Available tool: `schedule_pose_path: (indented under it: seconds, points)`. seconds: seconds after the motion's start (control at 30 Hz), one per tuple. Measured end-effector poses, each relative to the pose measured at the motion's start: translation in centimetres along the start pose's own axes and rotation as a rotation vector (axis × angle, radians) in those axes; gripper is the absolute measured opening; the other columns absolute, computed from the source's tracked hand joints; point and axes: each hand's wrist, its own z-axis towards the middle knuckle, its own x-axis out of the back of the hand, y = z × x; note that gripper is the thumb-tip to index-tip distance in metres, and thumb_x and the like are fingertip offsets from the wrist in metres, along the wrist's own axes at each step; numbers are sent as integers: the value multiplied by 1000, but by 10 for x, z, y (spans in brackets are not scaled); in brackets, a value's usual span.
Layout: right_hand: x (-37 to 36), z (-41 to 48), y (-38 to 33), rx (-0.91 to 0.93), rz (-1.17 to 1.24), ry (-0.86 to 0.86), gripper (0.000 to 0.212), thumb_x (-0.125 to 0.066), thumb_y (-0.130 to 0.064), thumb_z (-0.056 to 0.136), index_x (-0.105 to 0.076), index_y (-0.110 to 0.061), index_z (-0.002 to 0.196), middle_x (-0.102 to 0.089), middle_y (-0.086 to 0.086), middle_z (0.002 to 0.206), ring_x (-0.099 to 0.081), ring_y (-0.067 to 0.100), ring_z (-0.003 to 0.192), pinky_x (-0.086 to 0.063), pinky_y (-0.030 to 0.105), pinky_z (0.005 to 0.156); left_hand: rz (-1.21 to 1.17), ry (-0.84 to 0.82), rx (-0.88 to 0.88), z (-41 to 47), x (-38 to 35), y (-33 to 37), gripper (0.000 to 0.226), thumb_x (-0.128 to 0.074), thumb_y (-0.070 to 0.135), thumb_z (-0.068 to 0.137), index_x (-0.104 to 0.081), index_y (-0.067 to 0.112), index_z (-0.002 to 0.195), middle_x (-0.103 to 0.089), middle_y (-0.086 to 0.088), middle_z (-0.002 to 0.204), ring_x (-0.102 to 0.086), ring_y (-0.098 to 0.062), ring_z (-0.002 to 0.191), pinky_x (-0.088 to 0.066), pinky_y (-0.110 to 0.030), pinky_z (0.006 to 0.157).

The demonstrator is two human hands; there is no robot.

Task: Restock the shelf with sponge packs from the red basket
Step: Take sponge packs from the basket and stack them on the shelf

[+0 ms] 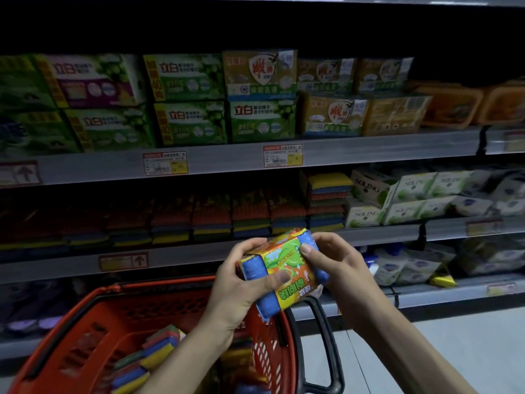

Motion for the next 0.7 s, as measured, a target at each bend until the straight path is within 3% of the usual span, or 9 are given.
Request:
schedule_pose_path:
  seconds: [0.1,0.17,0.33,0.43,0.5,0.7]
  points:
    - [-1,1,2,-50,79,45,24,-72,-14,89,-66,1,107,-71,22,113,-70,36,95,-57,47,76,24,37,-9,2,-4,1,72,-100,19,54,-66,20,117,-75,-8,110,-76,-28,93,-63,-39,70]
    - [-2,1,2,-76,120,82,23,-71,-12,88,-66,2,106,-71,24,111,-70,33,88,-57,43,68,18,47,-11,3,-7,2,70,-96,21,54,-64,17,117,-75,-10,108,-76,-30,92,-64,-41,70]
    - [-4,-3,1,-74,100,144,17,-70,-12,92,-65,1,103,-76,14,95,-72,26,75,-55,34,51,-5,14,10,2,-11,6,65,-89,26,59,-62,15,117,-75,-8,105,-77,-23,87,-61,-31,64]
    - [-7,-6,1,-42,45,177,13,-69,-10,93,-63,1,98,-76,9,83,-71,19,65,-52,29,46,-50,-86,76,-2,-4,5,70,-96,21,64,-61,23,124,-76,-8,113,-76,-25,96,-61,-31,72]
    - [-9,-7,1,-48,37,187,9,-69,-8,94,-63,-1,94,-73,9,79,-68,16,60,-49,27,43,-61,-160,104,-5,3,5,70,-89,17,65,-62,29,129,-76,-8,117,-74,-29,104,-61,-36,79]
    - [-9,-8,3,-122,111,171,8,-71,-6,90,-66,-1,93,-73,12,78,-69,21,61,-53,31,48,-99,-133,131,-6,13,-2,70,-96,24,58,-68,25,122,-75,-10,119,-73,-31,109,-61,-44,86]
